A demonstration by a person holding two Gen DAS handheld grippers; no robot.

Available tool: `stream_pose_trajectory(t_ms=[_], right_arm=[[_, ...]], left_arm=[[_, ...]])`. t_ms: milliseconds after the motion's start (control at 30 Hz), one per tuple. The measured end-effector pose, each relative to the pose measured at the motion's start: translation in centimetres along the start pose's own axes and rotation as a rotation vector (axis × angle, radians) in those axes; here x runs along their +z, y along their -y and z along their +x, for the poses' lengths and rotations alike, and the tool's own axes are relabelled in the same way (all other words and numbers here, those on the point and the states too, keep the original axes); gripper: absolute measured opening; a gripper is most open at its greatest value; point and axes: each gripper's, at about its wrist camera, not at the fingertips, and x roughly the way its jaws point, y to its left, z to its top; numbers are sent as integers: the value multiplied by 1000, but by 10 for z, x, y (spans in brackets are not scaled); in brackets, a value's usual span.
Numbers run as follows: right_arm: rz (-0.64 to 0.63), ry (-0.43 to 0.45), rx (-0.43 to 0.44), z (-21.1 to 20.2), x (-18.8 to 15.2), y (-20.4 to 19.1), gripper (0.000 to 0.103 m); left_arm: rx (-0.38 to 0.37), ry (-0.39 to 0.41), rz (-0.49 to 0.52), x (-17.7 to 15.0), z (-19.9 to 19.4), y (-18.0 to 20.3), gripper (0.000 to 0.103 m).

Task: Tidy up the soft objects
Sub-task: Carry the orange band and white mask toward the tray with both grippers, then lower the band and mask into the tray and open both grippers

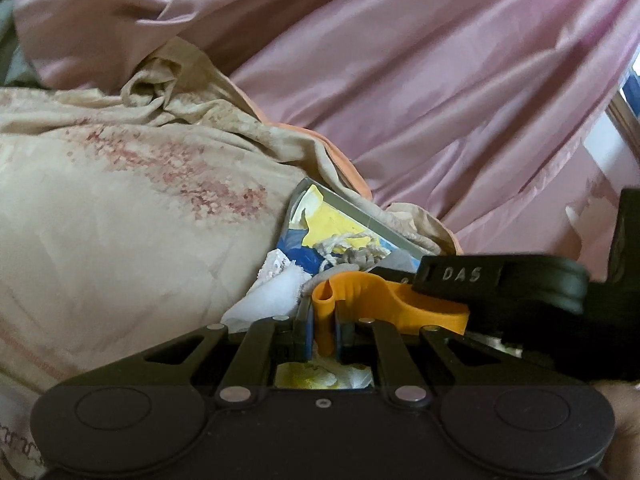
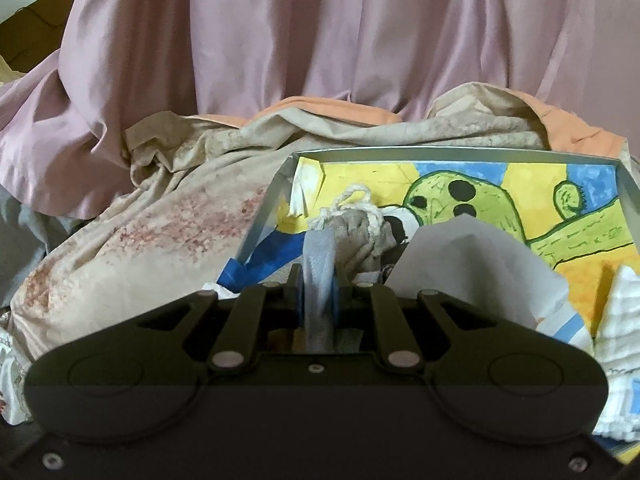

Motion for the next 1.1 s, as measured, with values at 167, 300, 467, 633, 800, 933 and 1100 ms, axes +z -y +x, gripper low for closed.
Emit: stream_pose_trajectory(t_ms=[167,300,467,633,800,933,1100], right_arm=[[-7,7,-5,-16,5,6,19],[4,23,-16,-25,8,12,26],[48,56,-20,-41,8,28,49],[78,85,-5,-64,4,45,63],[83,100,18,-81,4,59,68],[84,99,33,-92,7,63,70],[86,94,42,-104,6,66,70]], left_arm=[[39,3,115,-4,6,16,12],[43,8,163,-8,9,20,14],[36,11,158,-9,9,22,19],[37,16,166,-12,10,23,21],[49,27,211,-14,14,29,25],[105,52,336,-23,21,43,27],[193,74,534,-41,25,68,34]])
